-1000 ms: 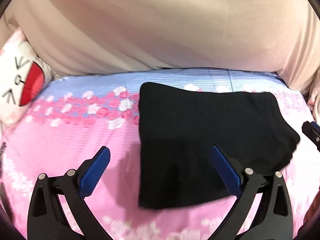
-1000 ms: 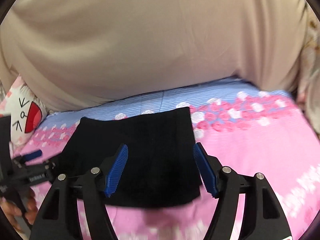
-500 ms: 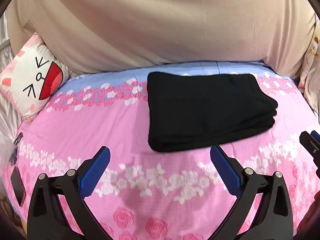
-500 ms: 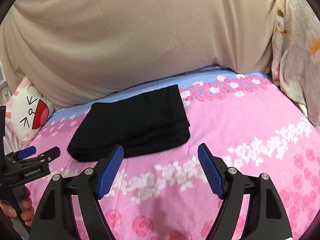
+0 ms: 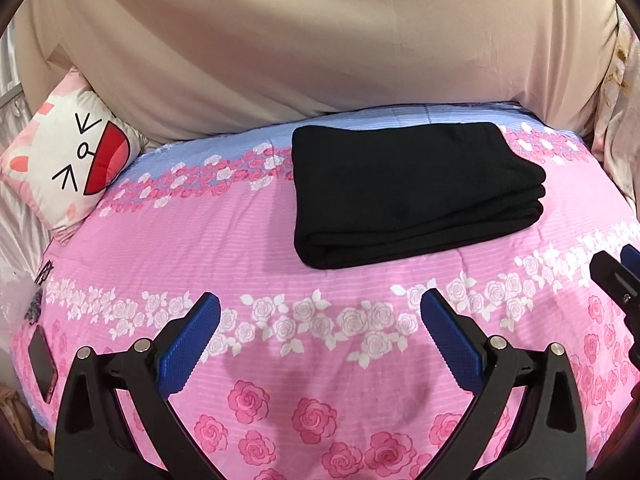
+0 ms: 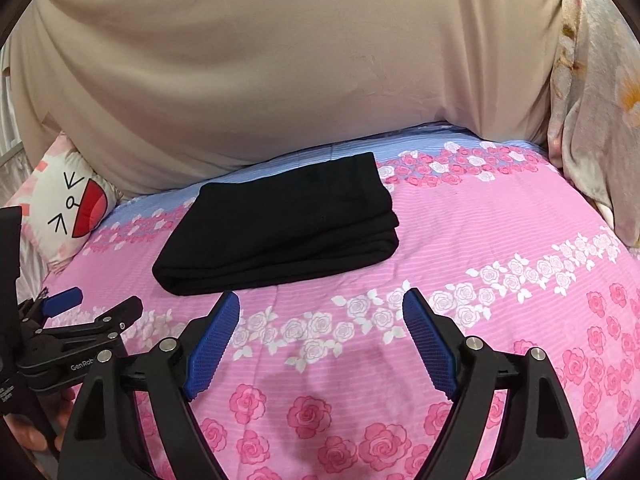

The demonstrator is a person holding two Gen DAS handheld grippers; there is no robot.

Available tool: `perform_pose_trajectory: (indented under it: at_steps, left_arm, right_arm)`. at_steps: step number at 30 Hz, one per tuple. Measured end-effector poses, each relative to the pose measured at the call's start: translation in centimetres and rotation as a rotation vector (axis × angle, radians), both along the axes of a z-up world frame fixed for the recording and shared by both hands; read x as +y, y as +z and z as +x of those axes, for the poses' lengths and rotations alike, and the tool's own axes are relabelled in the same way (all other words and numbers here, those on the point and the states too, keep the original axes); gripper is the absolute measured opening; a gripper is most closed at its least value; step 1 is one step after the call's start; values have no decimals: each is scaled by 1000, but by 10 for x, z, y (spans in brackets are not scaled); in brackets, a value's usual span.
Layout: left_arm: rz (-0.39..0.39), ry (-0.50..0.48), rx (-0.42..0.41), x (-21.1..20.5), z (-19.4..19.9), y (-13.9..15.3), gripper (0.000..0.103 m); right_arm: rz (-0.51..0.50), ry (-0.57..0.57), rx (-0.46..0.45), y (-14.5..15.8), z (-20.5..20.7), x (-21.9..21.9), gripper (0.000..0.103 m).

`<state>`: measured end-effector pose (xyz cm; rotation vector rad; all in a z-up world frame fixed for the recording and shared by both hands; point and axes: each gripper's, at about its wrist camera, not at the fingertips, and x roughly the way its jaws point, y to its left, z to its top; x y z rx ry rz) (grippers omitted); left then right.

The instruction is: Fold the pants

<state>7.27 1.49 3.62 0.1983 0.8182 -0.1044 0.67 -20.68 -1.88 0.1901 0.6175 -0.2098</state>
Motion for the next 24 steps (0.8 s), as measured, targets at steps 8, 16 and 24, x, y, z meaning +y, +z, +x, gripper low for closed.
perform_pose_trajectory:
  at_steps: [8,16,24]
  left_arm:
    - [-5,4,8,5,1,-3,98]
    - [-10,3,12,5,-3,-4,98]
    - [-10,-3,-5,0,-11,0,98]
  right_arm:
    - [-24,-10,6,0,-1,7,85]
    - [-31,-21,7,1,-6,9,85]
    - [-49,-19,27,-3,-11,14,85]
